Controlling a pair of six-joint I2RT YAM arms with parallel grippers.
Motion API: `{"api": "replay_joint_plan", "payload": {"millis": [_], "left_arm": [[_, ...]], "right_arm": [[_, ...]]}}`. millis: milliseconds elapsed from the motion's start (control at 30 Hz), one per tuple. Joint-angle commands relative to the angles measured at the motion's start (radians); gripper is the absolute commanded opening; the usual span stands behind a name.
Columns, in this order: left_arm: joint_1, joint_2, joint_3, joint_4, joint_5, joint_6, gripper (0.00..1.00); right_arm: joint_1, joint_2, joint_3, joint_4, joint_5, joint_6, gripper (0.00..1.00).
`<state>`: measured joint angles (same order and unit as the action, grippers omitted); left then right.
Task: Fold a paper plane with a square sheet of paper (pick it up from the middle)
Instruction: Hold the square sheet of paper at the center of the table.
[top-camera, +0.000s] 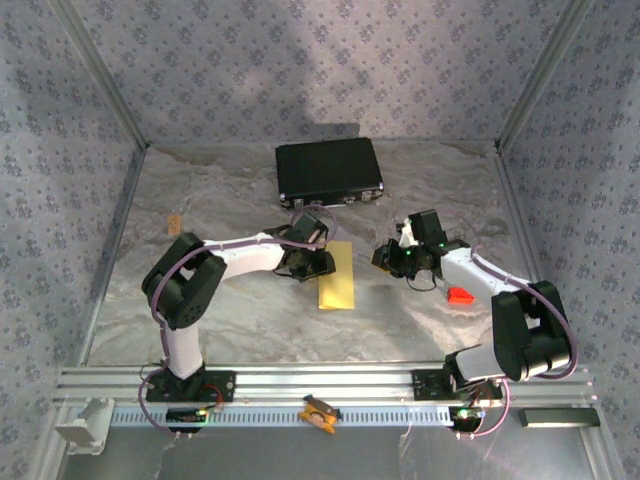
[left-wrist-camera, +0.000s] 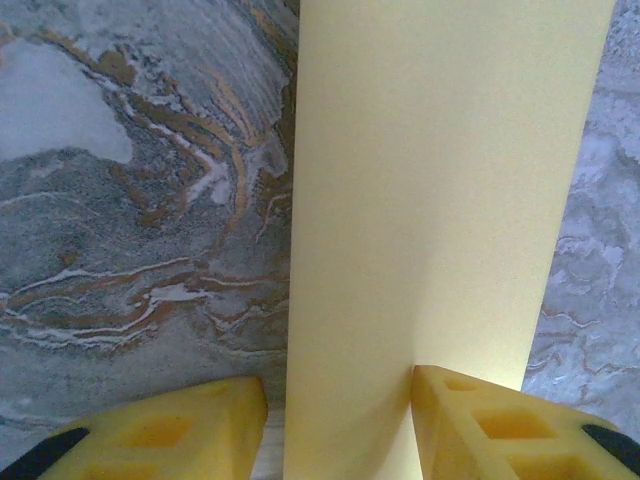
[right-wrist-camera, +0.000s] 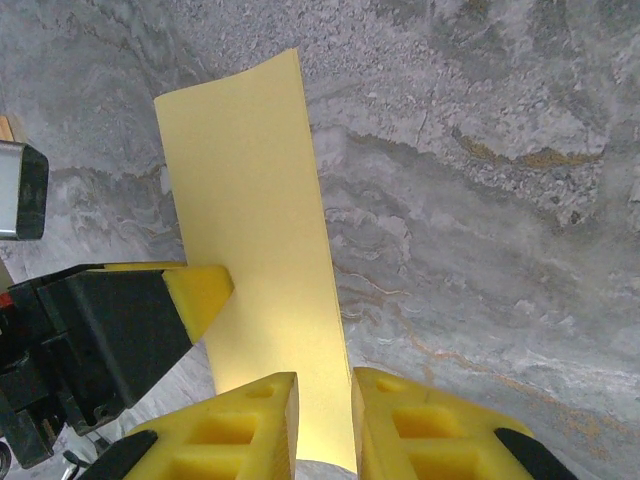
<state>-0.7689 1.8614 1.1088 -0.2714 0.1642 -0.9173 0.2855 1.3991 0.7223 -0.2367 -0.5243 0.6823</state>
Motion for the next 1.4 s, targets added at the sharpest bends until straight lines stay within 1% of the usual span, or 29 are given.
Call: {"api": "replay_joint_plan", "payload": {"millis": [0,433,967,1133,1367], "left_arm": [[0.008,0.087,0.001,-0.013,-0.079,0.032,0.46],[0.008,0.101,-0.001,-0.002,-0.076,0.057,0.47],[0.005,0.105,-0.011,0.009,-0.086,0.030,0.47],[0.002,0.107,-0.010,0.006,-0.086,0.032,0.47],[0.001,0.108,-0.006,0.004,-0.084,0.036,0.47]], "right_arm": [[0.007,0.012,0.000,-0.021,-0.017,-0.019,0.23],[0.015,0.021,-0.004,-0.013,-0.020,-0.017,0.23],[0.027,0.039,0.000,-0.004,-0.028,-0.020,0.23],[0.043,0.064,0.008,0.020,-0.061,-0.032,0.20],[0.108,0.137,0.036,0.066,-0.043,-0.015,0.07]]}}
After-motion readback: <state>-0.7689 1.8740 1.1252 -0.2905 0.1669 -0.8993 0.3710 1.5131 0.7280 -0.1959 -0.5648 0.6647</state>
